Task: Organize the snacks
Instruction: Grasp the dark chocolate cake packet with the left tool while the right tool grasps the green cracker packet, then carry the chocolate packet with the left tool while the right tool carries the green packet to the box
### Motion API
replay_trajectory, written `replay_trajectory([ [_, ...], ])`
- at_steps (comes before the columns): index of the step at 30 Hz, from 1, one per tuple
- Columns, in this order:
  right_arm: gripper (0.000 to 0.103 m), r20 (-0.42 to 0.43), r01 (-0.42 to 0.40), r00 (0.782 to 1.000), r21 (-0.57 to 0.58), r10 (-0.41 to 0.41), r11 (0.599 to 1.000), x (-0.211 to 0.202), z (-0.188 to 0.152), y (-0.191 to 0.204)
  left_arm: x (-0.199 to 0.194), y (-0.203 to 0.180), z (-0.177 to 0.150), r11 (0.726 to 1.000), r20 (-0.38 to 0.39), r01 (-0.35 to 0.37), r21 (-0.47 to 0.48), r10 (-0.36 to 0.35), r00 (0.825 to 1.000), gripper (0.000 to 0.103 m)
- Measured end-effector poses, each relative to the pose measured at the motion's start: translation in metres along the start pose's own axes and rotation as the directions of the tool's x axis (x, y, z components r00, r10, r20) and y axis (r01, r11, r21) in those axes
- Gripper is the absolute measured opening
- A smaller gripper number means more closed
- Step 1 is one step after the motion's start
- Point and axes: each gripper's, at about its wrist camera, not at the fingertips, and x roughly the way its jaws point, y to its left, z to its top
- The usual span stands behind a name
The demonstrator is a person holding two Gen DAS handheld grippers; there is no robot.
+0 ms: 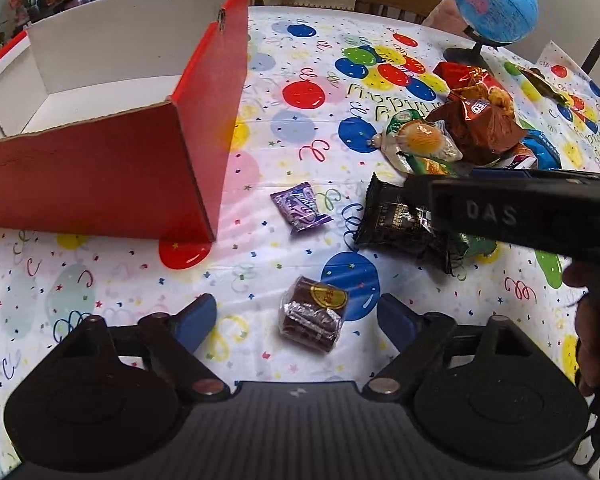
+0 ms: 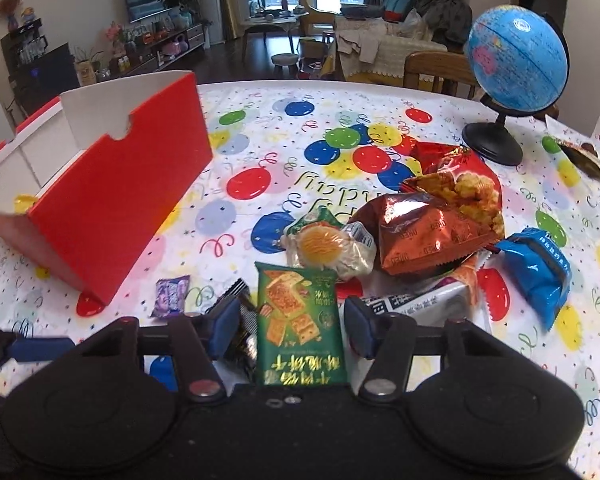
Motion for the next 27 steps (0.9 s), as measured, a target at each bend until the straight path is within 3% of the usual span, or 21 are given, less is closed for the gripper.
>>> replay_trajectory([
  [6,0.055,-0.016,-0.006,1.0,0.023,0.006,1.0,0.01,0.004,-0.003,0.003,-0.004,0.001,1.0,0.0,0.011,0.017,-0.011,1.0,0.062],
  [13,0.041,-0.002,-0.007,1.0,0.028,0.007,1.0,0.008,0.004,-0.001,0.001,-0.005,-0.001,0.999,0.011,0.017,0.029,-0.017,1.0,0.035],
  [27,0.04,0.081,-0.007,0.997,0.06,0.003,0.998,-0.035,-0.008,0.001,-0.022,0.01,-0.009,1.0,-0.001,0.023,-0.015,-0.023,1.0,0.033],
])
